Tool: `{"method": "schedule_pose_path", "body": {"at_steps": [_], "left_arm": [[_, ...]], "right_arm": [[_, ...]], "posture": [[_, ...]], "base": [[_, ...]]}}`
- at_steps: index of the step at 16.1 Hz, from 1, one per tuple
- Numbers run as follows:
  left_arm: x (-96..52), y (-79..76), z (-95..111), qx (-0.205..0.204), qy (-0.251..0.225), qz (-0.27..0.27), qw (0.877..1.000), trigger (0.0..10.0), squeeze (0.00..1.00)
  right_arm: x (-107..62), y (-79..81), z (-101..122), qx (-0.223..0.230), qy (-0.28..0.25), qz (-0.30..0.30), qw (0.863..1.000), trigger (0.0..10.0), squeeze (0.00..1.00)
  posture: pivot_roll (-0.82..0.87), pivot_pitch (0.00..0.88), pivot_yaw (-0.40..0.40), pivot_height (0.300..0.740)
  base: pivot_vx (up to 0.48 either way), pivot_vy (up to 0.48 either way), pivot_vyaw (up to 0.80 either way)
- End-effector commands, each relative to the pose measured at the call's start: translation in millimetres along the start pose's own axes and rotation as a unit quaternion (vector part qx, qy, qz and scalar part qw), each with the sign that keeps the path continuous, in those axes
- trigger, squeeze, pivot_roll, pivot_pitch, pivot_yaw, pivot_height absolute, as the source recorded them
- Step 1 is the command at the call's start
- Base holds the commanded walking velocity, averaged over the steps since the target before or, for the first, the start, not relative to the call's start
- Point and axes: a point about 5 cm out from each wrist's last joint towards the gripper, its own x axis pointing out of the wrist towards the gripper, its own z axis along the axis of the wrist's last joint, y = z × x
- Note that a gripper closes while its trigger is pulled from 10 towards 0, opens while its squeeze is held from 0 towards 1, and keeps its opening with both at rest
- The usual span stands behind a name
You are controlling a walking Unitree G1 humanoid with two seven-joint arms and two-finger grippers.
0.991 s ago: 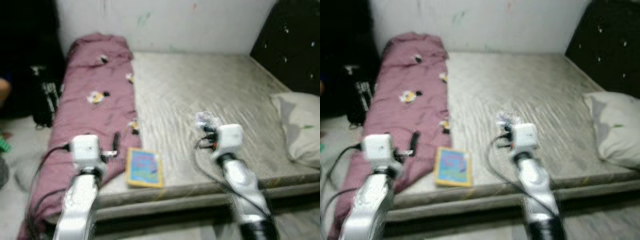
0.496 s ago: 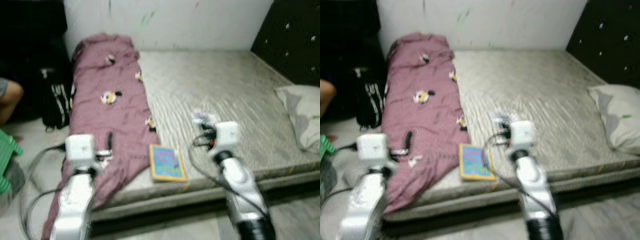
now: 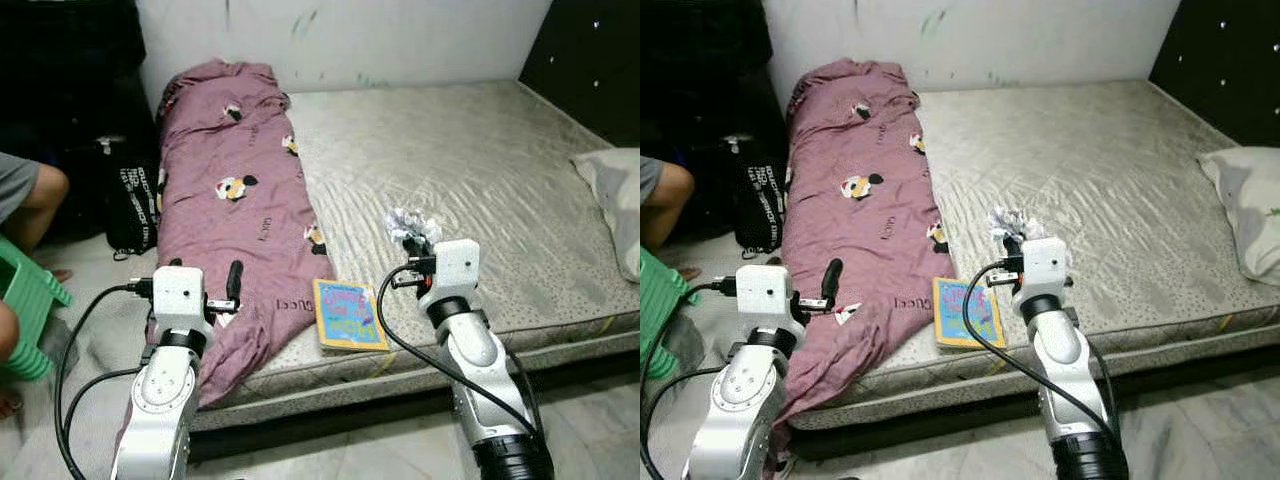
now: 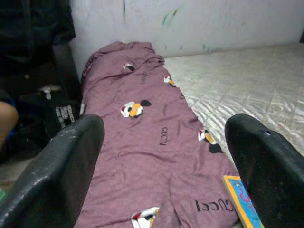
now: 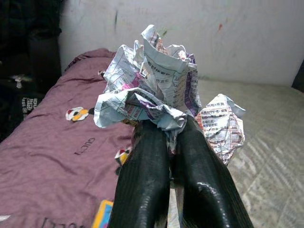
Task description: Clean up the room
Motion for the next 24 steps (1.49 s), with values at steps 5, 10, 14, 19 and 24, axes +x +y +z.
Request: {"method": "schedule_pose_path", "body": {"at_steps": [5, 10, 14, 19, 24], "left_arm": [[-13.0, 9.3, 7, 0.037, -0.025, 0.008, 0.999, 10.0, 0.00], [-14.6, 5.9, 6, 0.014, -0.020, 0.003, 1.000, 10.0, 0.00], [-12.7, 8.0, 5, 0.029, -0.013, 0.014, 0.999, 10.0, 0.00], [-10.3, 10.1, 3, 0.039, -0.002, 0.034, 0.999, 10.0, 0.00], [-8.6, 10.8, 3, 0.031, -0.001, 0.045, 0.999, 10.0, 0.00]], "right_arm": [[4.7, -4.0, 3, 0.011, 0.014, -0.002, 1.000, 10.0, 0.00], [4.1, 0.7, 1, 0.002, 0.016, 0.013, 1.000, 10.0, 0.00], [5.9, 1.7, 0, 0.002, 0.020, 0.019, 1.000, 10.0, 0.00], [9.7, 3.9, 2, -0.001, 0.018, 0.030, 0.999, 10.0, 0.00], [12.6, 4.7, 3, -0.003, 0.017, 0.034, 0.999, 10.0, 0.00]], "posture": [[-0.02, 0.000, -0.015, 0.740], [-0.02, 0.000, -0.041, 0.740], [-0.01, 0.000, -0.045, 0.740], [-0.01, 0.000, -0.055, 0.740], [-0.01, 0.000, -0.061, 0.740]], "base": [[0.000, 0.000, 0.00], [0.000, 0.000, 0.80], [0.000, 0.000, 0.80], [0.000, 0.000, 0.80], [0.000, 0.000, 0.80]]}}
